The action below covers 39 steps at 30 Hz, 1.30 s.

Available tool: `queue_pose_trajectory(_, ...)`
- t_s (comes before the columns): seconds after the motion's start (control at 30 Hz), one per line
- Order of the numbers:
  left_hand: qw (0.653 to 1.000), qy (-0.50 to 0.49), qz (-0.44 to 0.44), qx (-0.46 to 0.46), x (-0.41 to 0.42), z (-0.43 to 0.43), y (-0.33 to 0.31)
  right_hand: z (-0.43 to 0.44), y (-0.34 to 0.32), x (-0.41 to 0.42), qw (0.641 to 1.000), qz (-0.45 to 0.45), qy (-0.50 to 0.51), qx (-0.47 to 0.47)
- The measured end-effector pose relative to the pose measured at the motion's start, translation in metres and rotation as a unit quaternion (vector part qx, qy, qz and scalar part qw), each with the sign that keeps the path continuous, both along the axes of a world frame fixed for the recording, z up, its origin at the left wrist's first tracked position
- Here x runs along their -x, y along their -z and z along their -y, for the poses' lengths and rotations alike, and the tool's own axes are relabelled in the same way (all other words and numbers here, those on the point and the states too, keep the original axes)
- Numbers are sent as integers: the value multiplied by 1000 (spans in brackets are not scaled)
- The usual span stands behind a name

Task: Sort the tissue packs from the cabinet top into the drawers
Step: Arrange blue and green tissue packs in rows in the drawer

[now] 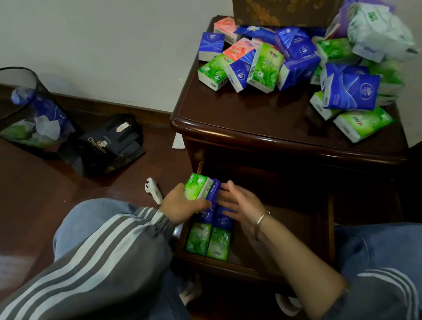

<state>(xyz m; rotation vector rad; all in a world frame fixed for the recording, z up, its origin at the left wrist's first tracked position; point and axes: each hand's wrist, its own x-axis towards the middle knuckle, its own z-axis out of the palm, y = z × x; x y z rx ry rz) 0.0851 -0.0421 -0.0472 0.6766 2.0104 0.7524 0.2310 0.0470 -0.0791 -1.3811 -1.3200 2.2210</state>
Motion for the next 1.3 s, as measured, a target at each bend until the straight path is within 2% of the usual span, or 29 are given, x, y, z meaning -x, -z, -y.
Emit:
queue_pose_trajectory(0.07, 998, 38, 34, -26, -8, 0, -2, -1, -21, 3, 999, -23, -26, 13)
queue_pose_trajectory(0.17, 985, 93, 138, -54, -17, 1, -10, -2, -36, -6, 999, -29, -28, -10)
queue_pose_trajectory(0.33, 969, 119, 215, -43, -19, 5, -12, -7, -31, -29, 994, -96, -28, 49)
queue_pose_trajectory(0.4, 975, 95, 199, -30, -17, 7, -9, -12, -22, -32, 994, -94, -5, 49)
queue_pose_trajectory(0.43, 985, 70, 155, -20, -14, 7, -8, -15, -16, -33, 995, -82, 29, 41)
queue_pose_trajectory(0.5, 999, -4, 41, 29, -8, 8, -1, -19, 2, -32, 994, -19, 105, -9)
queue_pose_trajectory(0.57, 995, -61, 22, 70, -8, 10, 3, -21, 22, -28, 987, 51, 133, -74)
queue_pose_trajectory(0.67, 992, -76, 44, 92, -11, 7, 6, -17, 48, -18, 984, 96, 79, -124)
queue_pose_trajectory(0.87, 991, -10, 10, 133, -9, 3, 11, -7, 78, -9, 975, 124, -35, -182)
queue_pose_trajectory(0.9, 991, -9, 8, 130, -10, 2, 12, -5, 82, -10, 963, 149, -75, -211)
queue_pose_trajectory(1.0, 993, -14, 0, 120, -10, 1, 14, -3, 89, -18, 896, 271, -191, -296)
queue_pose_trajectory(1.1, 994, -1, -17, 107, -11, 2, 18, -4, 80, -23, 862, 320, -183, -348)
queue_pose_trajectory(1.13, 995, 3, -16, 95, -12, 3, 19, -4, 73, -21, 870, 305, -149, -359)
queue_pose_trajectory(1.17, 996, 12, -17, 86, -13, 4, 19, -4, 63, -18, 894, 266, -105, -344)
queue_pose_trajectory(1.23, 996, 44, -23, 75, -17, 4, 17, -4, 40, -7, 957, 159, -33, -242)
queue_pose_trajectory(1.3, 997, 59, 8, 53, -22, 3, 16, -1, 20, 0, 980, 104, -65, -157)
